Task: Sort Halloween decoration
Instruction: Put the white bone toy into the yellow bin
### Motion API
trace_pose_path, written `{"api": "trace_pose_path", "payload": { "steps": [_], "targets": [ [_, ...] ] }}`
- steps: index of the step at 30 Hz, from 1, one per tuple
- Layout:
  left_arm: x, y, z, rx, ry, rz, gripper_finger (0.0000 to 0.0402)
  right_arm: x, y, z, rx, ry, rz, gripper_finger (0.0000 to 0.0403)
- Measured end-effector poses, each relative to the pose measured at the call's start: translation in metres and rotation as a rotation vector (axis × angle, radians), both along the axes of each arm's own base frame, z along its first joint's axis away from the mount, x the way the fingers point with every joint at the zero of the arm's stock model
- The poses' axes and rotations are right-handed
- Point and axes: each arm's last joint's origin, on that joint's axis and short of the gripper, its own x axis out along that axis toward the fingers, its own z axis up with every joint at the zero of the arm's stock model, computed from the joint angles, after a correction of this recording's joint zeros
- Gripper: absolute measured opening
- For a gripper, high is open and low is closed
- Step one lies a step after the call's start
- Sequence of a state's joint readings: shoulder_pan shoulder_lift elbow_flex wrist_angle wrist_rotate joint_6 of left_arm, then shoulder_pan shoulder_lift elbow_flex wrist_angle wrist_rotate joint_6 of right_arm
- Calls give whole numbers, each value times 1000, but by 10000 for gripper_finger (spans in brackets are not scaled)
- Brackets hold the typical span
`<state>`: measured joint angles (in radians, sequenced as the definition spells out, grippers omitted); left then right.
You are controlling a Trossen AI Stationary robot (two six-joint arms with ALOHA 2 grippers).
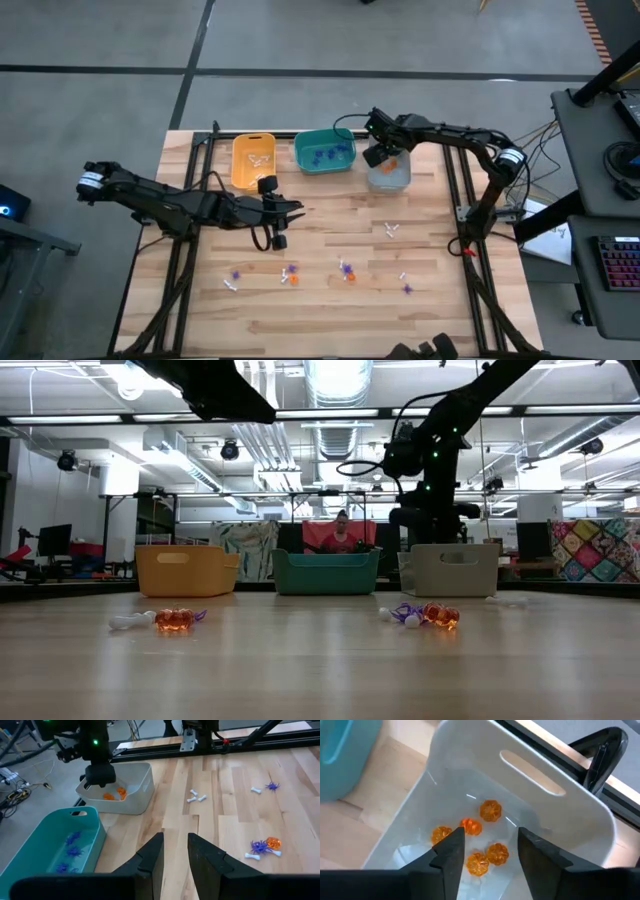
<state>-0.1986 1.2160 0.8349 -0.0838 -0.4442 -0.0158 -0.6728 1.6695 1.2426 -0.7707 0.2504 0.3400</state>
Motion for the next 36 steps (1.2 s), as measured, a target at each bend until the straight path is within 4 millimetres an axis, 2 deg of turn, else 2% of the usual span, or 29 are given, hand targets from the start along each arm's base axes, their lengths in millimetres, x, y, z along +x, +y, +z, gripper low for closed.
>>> {"api": "trace_pose_path", "payload": {
  "steps": [6, 10, 15, 20, 29, 36],
  "targets": [
    [0, 0, 0, 0, 0, -1, 70, 7, 7, 22, 100, -92, 59, 180],
    [0, 0, 0, -2, 0, 0, 70, 14, 21, 44, 168, -154, 113, 180],
    [-1, 0, -2, -21, 0, 9, 70, 22, 54, 67, 166, -179, 216, 176],
    [-1, 0, -4, -33, 4, 15, 70, 31, 98, 82, 167, -205, 340, 169],
    [-1, 0, -4, -59, -5, 18, 70, 48, 184, 77, 209, -163, 609, 166],
    [-1, 0, -4, -65, -7, 21, 70, 45, 231, 56, 282, -109, 607, 166]
  ]
}}
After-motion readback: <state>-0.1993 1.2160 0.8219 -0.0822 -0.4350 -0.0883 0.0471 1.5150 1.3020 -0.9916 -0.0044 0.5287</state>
